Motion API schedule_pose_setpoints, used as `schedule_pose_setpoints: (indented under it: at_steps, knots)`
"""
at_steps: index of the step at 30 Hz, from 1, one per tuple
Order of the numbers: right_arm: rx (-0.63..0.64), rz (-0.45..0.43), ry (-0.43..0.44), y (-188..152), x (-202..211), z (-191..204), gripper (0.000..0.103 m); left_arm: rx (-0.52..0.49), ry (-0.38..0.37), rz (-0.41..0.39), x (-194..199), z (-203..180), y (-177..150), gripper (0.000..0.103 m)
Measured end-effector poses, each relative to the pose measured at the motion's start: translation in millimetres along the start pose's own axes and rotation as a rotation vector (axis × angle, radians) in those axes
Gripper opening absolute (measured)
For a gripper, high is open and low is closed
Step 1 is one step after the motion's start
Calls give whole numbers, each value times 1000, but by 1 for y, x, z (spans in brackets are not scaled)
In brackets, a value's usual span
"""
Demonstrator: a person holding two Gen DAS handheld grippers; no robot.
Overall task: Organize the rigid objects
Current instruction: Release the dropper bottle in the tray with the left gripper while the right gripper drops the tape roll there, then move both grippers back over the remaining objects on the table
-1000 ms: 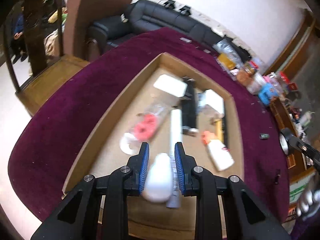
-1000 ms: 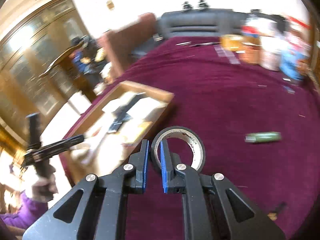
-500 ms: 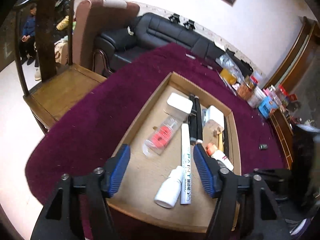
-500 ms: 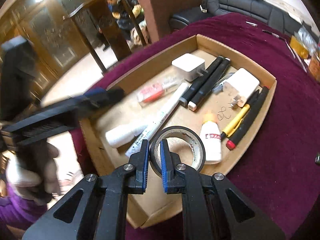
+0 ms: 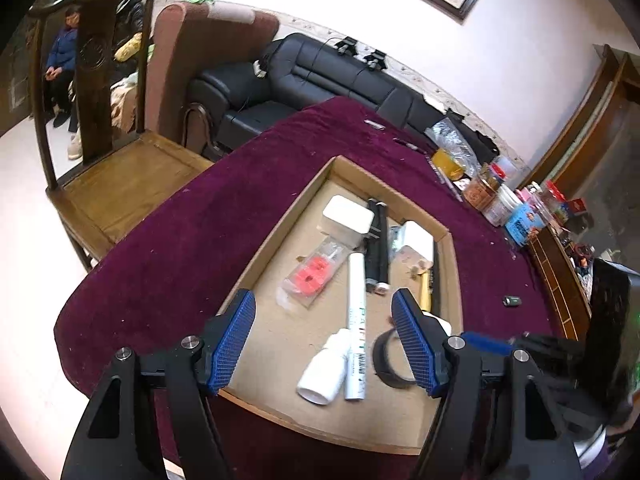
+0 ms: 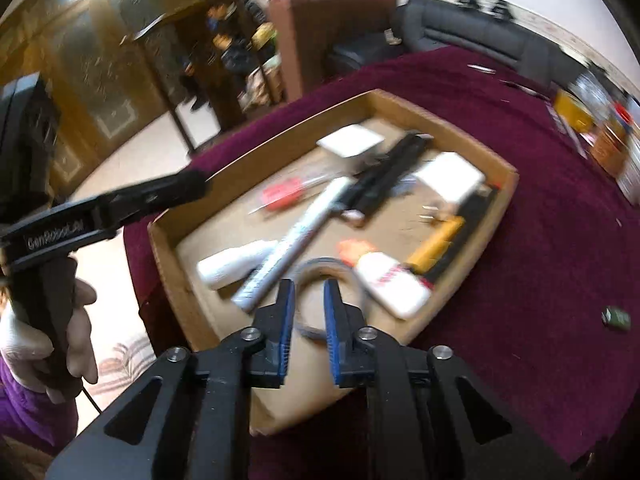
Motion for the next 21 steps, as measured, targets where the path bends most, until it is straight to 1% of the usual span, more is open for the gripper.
schedule_pose_setpoints:
  at_steps: [1, 2, 4, 5, 9, 11, 13, 15, 17, 21]
  knots:
    - [-51, -10, -14, -3, 9, -23, 20, -11, -10, -4, 2, -4, 0, 65]
    - [-85, -14, -27, -5, 14, -36, 20, -26, -24, -7, 4, -10, -1, 66]
    - [-196, -24, -58, -15, 29, -83, 20, -72, -57, -7, 6, -27, -3, 69]
    - [-278, -33, -66, -24, 39, -113, 20, -107, -70, -5, 7, -38, -5, 70]
    - [-495, -73, -55, -59, 72, -187, 20, -230, -88, 5, 7, -77, -15, 72]
    - [-554, -100, -73, -74, 88, -211, 20, -277, -90, 15, 5, -94, -21, 73]
    - [-591, -122, -90, -88, 100, -226, 22, -309, -96, 34, 1, -109, -28, 74]
    - [-626, -145, -105, -103, 112, -237, 29, -339, -106, 62, -5, -124, -37, 74]
    - [-662, -165, -115, -117, 121, -247, 32, -361, -114, 80, -7, -137, -44, 74]
    - [-705, -174, -147, -144, 132, -263, 32, -401, -138, 118, -12, -163, -58, 74]
Point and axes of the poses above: each gripper's, at about its wrist camera, not at the fingertips, and x roughly against the way its jaws point, z to its left, y to its top, the point moved 10 cm from there along -x, roughly the way its jaws point, and after that the axes turned 6 degrees about z, right-handed, at the moved point
